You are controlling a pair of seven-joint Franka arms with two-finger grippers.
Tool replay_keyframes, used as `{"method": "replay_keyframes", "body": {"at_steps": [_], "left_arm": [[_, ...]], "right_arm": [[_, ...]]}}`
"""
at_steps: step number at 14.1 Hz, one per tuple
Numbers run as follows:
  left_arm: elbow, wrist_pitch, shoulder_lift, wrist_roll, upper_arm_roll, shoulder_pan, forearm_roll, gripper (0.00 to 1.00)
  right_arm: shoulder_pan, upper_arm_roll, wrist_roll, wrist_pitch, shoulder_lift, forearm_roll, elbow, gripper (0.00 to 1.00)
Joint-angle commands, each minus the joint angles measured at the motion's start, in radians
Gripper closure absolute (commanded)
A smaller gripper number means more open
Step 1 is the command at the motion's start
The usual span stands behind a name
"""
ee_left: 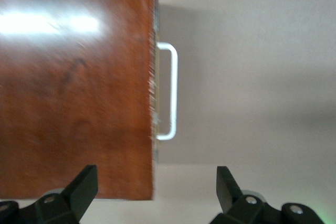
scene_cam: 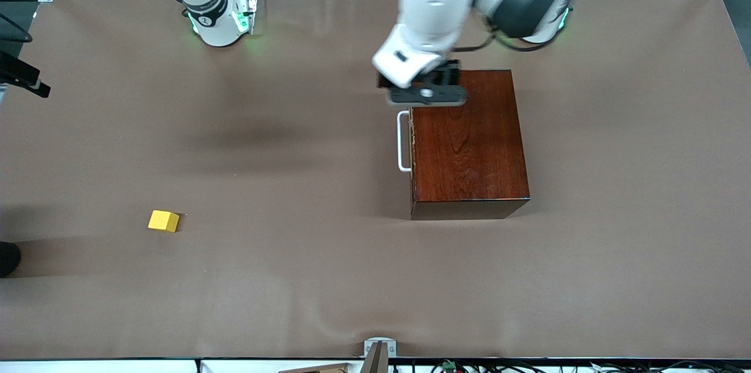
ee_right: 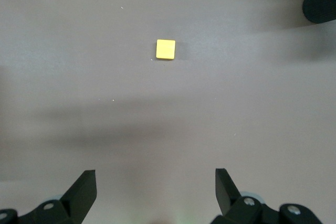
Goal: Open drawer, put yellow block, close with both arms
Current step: 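Move the left gripper to the white drawer handle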
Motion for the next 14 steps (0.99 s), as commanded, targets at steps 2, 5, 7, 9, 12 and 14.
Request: {"method": "replay_keyframes", "body": {"at_steps": [2,5,7,9,12,14], "left_arm": [[0.090,0.021,0.149,-0.110,0.018,-0.095,0.080,0.00],[0.093,0.047,0.217,-0.117,0.044,-0.135,0.115,0.00],[0.093,0.064,0.253,-0.120,0.091,-0.175,0.115,0.00],[0.091,0.070,0.281,-0.120,0.154,-0.226,0.115,0.00],[0.091,0.087,0.321,-0.118,0.199,-0.257,0.117,0.00],[0.091,0.099,0.339,-0.118,0.203,-0.257,0.122,0.00]], "right_arm": [[0.010,0.001,0.000,0.055,0.025,0.002,-0.028,0.00],[0.027,0.001,-0.009,0.167,0.048,0.002,-0.084,0.00],[0.031,0.001,-0.014,0.202,0.076,0.001,-0.095,0.00],[0.039,-0.001,-0.017,0.213,0.113,-0.002,-0.095,0.00],[0.045,-0.001,-0.032,0.264,0.175,-0.002,-0.095,0.00],[0.054,-0.001,-0.032,0.302,0.221,-0.005,-0.095,0.00]]}}
